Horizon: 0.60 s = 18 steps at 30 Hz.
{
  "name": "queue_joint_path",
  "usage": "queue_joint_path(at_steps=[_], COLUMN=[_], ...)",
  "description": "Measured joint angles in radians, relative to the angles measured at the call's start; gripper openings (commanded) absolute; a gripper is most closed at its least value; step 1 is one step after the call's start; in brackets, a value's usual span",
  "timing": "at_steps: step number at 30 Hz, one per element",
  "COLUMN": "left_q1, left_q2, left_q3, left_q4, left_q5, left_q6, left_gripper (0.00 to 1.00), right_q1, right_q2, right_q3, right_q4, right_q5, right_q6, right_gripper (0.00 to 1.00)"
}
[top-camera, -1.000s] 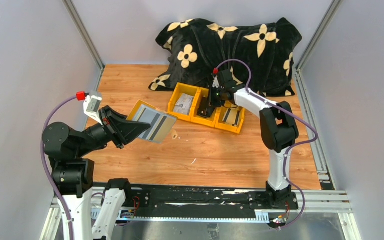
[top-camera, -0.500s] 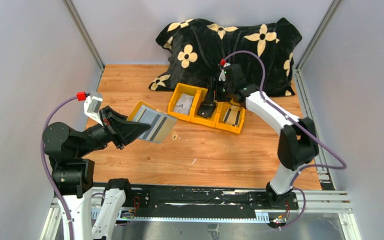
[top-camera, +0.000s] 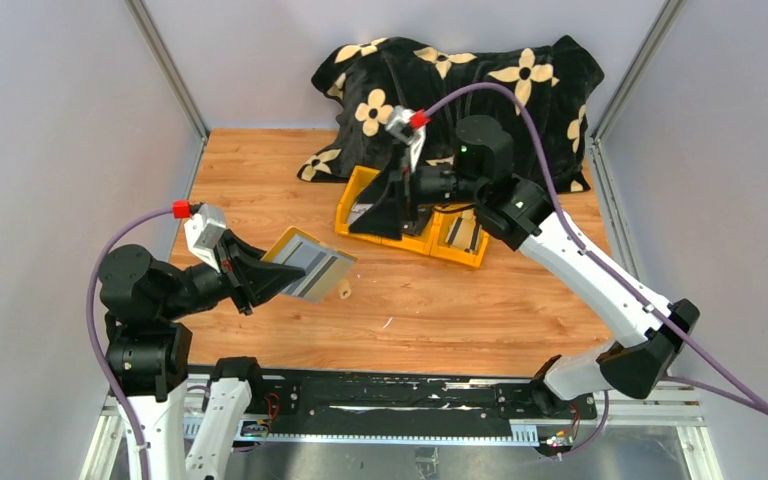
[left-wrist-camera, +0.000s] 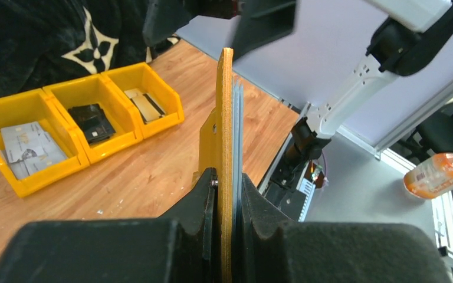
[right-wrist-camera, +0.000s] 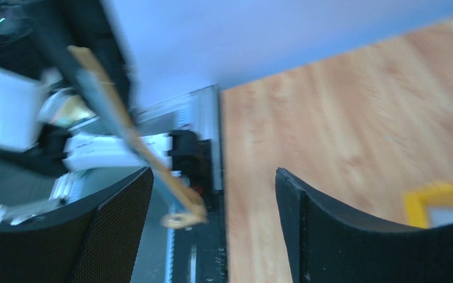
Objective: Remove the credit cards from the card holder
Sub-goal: Remove the credit card from the card holder.
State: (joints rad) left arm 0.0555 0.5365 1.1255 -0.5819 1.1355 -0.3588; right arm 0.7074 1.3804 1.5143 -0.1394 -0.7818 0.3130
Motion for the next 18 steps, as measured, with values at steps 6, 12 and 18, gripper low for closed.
queue_joint_path(at_steps=[6, 12, 18], left_q1=[0.000, 0.000, 0.000], left_q2=[-0.026, -0.066, -0.074], left_q3=[-0.027, -0.027, -0.027], left_q4=[-0.050, -0.059, -0.060], left_q5=[0.048, 0.095, 0.131], left_q6=[0.085, 0.129, 0.144], left_gripper=[0.00, 0.00, 0.00], right_q1=[0.194, 0.285, 0.326], right_q2=[0.082, 0.144, 0.169], right_q3=[0.169, 0.227, 0.254], right_q4=[-0.112, -0.202, -0.240], right_q5=[-0.164, -0.199, -0.203], right_q6=[-0.137, -0.219, -0.251], right_gripper=[0.78, 0.69, 0.38])
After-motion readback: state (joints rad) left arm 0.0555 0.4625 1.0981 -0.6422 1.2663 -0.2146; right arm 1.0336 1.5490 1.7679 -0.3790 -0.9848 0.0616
